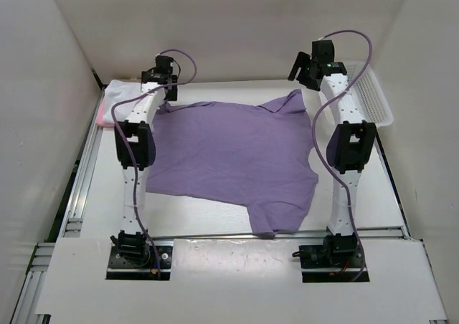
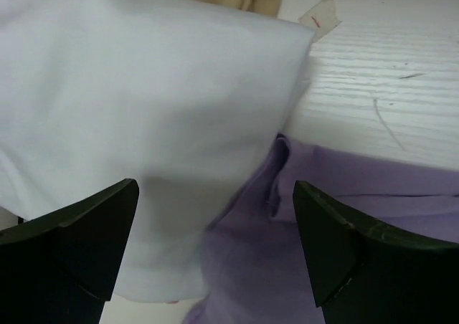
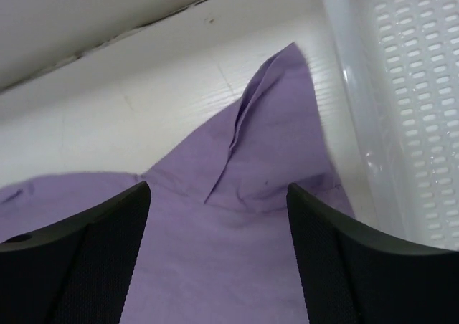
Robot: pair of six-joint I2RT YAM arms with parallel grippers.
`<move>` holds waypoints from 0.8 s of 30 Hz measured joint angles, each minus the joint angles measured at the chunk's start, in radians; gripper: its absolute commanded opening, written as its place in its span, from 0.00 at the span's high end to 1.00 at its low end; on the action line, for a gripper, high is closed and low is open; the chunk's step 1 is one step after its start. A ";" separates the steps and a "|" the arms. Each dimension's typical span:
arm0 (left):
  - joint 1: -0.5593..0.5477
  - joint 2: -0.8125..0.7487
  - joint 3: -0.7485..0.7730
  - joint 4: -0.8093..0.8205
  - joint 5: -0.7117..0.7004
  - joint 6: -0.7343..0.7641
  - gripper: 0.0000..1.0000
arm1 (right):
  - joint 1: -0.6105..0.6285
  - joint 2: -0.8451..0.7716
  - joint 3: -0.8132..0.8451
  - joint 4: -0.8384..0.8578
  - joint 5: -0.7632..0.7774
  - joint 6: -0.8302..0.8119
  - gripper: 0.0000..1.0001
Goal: Fold and stack the t-shirts
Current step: Flatten out the tshirt
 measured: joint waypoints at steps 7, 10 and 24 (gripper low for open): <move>0.093 -0.521 -0.559 -0.014 0.064 0.001 0.00 | 0.094 -0.498 -0.404 0.003 -0.010 -0.043 0.14; 0.148 -0.747 -0.725 -0.058 0.092 0.000 0.00 | 0.159 -0.770 -0.606 -0.028 -0.020 -0.027 0.14; 0.272 -0.816 -1.366 -0.106 0.235 -0.001 0.00 | 0.298 -1.284 -1.644 -0.169 -0.037 0.277 0.20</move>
